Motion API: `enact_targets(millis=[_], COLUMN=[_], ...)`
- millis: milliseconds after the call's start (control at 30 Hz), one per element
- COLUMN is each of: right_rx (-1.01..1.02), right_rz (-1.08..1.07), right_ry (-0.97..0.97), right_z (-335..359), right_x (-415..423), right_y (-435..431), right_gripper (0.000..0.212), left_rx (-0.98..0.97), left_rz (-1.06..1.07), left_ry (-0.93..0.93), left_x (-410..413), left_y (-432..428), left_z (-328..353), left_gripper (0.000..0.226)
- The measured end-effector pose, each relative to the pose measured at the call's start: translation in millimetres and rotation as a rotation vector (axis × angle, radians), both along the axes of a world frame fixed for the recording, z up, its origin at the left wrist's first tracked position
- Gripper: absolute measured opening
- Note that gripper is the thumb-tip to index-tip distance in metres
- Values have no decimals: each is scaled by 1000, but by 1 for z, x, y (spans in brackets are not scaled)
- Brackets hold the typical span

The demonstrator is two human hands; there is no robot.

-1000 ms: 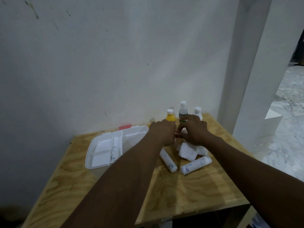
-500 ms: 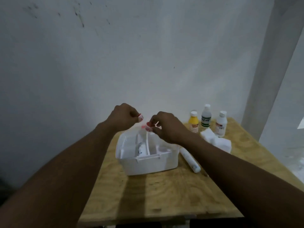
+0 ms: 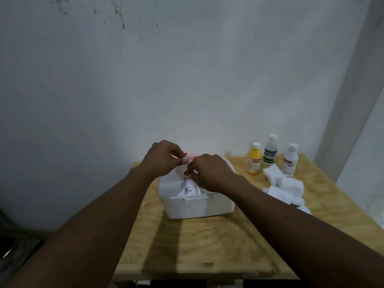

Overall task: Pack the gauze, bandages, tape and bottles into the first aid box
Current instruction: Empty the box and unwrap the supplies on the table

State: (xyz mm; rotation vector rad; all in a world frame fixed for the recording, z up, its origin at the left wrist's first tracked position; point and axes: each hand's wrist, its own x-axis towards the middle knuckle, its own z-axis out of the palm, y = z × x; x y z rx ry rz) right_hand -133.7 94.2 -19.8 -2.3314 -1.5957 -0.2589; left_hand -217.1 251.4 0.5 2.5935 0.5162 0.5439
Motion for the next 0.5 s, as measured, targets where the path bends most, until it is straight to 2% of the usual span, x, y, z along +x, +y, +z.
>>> enact_targets(millis=[167,500], right_rx=[-7,93], right_rz=[37,36], right_ry=[144,191], right_z=[-2,-15], right_x=[2,1], right_y=[-7,-19], right_gripper=[30,36], left_rx=[-8,55], left_rz=[-34,-42], left_ry=[49,60], left_x=[0,0], left_y=[-4,-12], left_z=[-4,-15], left_gripper=[25,18])
